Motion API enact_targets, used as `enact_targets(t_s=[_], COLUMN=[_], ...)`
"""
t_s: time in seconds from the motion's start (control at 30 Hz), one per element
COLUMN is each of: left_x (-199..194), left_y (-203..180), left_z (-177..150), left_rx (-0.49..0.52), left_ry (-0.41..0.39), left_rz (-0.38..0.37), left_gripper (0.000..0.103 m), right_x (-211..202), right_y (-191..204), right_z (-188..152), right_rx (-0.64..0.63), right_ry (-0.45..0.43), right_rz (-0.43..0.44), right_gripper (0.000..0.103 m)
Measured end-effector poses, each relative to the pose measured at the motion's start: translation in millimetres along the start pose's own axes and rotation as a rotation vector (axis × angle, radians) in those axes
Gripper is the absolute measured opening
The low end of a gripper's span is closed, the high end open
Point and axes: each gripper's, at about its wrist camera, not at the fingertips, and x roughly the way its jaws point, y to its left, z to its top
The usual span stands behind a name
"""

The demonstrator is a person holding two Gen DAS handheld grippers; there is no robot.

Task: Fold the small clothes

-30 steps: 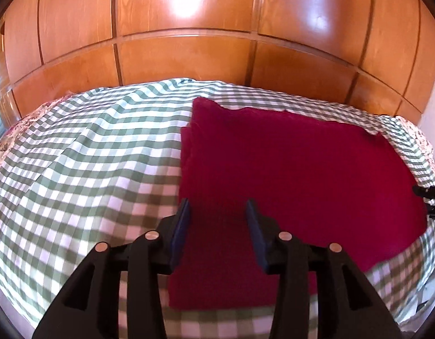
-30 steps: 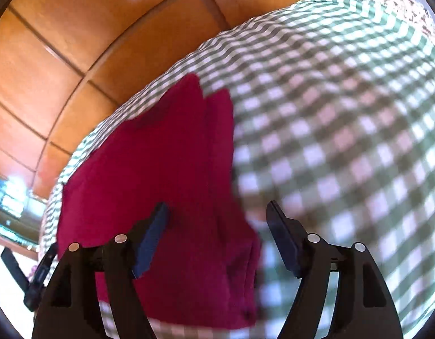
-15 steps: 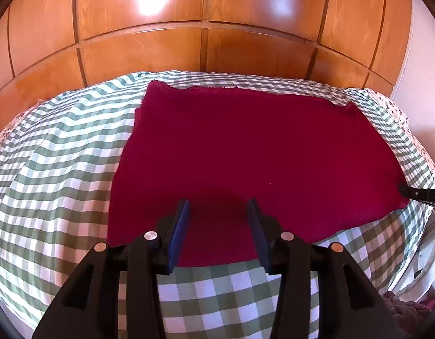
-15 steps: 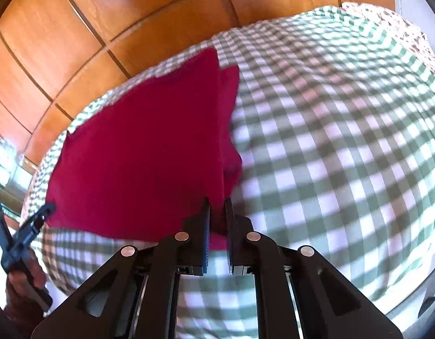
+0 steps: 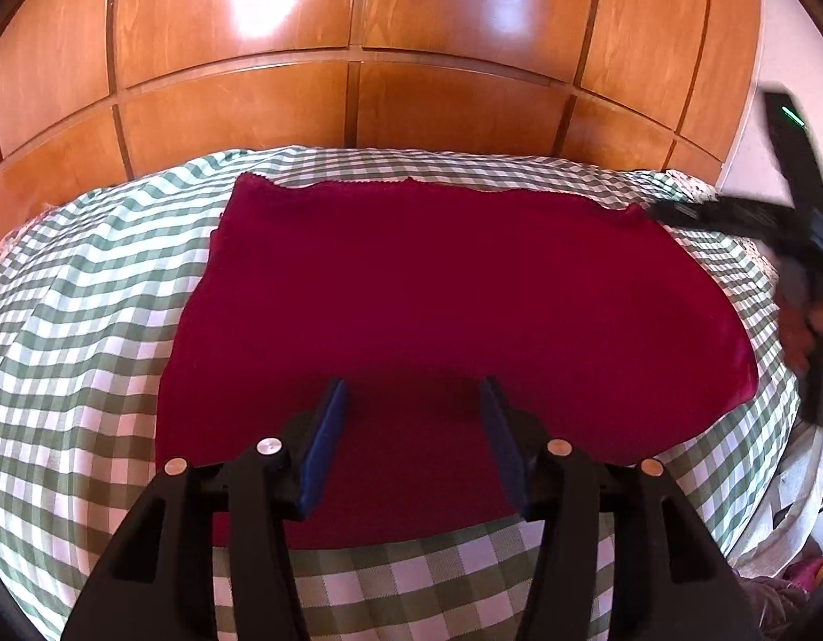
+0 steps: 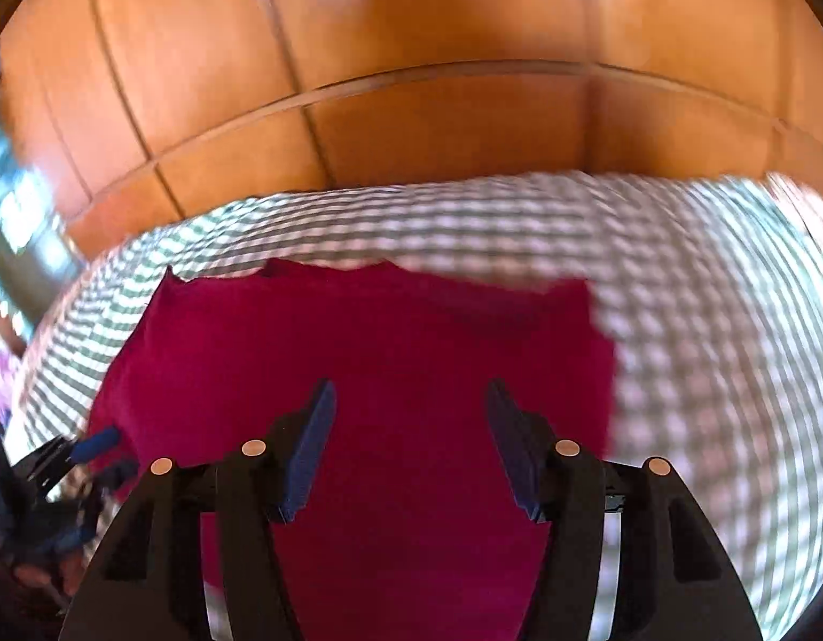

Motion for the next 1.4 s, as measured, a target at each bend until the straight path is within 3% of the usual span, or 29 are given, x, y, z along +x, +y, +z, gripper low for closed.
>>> enact_targets(t_s=[0.13, 0.23, 0.27, 0.3, 0.4, 0.53, 0.6, 0.7, 0.87, 0.9, 0.93, 1.0, 1.1, 1.3, 1.4], left_x=[3.7, 9.0, 11.5, 13.5, 19.2, 18.6, 22.0, 33.8, 30.9, 28.6, 27.0, 24.9, 20.8, 14.9, 10.7], left_y=[1.6, 4.1, 4.9, 5.8, 8.2, 14.8, 17.8, 16.0, 14.4, 15.1, 15.4, 15.2, 15.6, 14.3, 13.2], left_z=[0.6, 1.8, 2.6, 3.4, 6.6, 15.5, 17.2, 16.2, 16.4, 16.1, 15.6, 14.8, 12.6, 9.2, 7.2], left_rx=[0.004, -0.016, -0.02, -0.024, -0.045, -0.095, -0.115, -0.096, -0.111, -0.12, -0.123, -0.122, -0.129, -0.129, -0.128], left_ry=[-0.001, 0.003, 0.006, 0.008, 0.013, -0.005, 0.0, 0.029, 0.029, 0.027, 0.027, 0.026, 0.02, 0.016, 0.012], left_rz=[-0.004, -0.003, -0.003, -0.002, -0.005, -0.011, 0.004, 0.041, 0.056, 0.054, 0.054, 0.061, 0.066, 0.075, 0.079], left_gripper=[0.054, 0.054, 0.055, 0.056, 0.057, 0.057, 0.057, 0.059, 0.059, 0.059, 0.059, 0.059, 0.059, 0.059, 0.059], right_x=[52.2, 90.2, 99.6, 107.3, 113.7, 110.0, 121.3, 132.9, 104.6, 95.6, 83.8, 54.3, 29.6, -13.2, -22.8], right_y=[25.6, 36.1, 38.0, 41.5, 48.0, 48.3, 45.3, 37.7, 32.0, 28.5, 21.9, 8.0, -16.0, -89.7, -114.6], right_z=[34.9, 39.9, 38.5, 36.0, 34.5, 43.0, 41.1, 38.1, 35.3, 33.8, 31.5, 24.1, 12.9, -34.6, -66.5], right_rx=[-0.103, -0.177, -0.202, -0.23, -0.282, -0.254, -0.258, -0.207, -0.168, -0.143, -0.11, -0.054, 0.009, 0.259, 0.393], right_ry=[0.07, 0.17, 0.203, 0.23, 0.218, 0.144, 0.133, 0.147, 0.131, 0.125, 0.113, 0.038, 0.027, 0.048, 0.073], right_rz=[-0.007, -0.061, -0.077, -0.092, -0.13, -0.18, -0.26, -0.251, -0.203, -0.185, -0.174, -0.192, -0.202, -0.2, -0.105], right_gripper=[0.058, 0.058, 0.053, 0.03, 0.005, 0.001, 0.0, 0.0, 0.0, 0.016, 0.051, 0.083, 0.084, 0.084, 0.084])
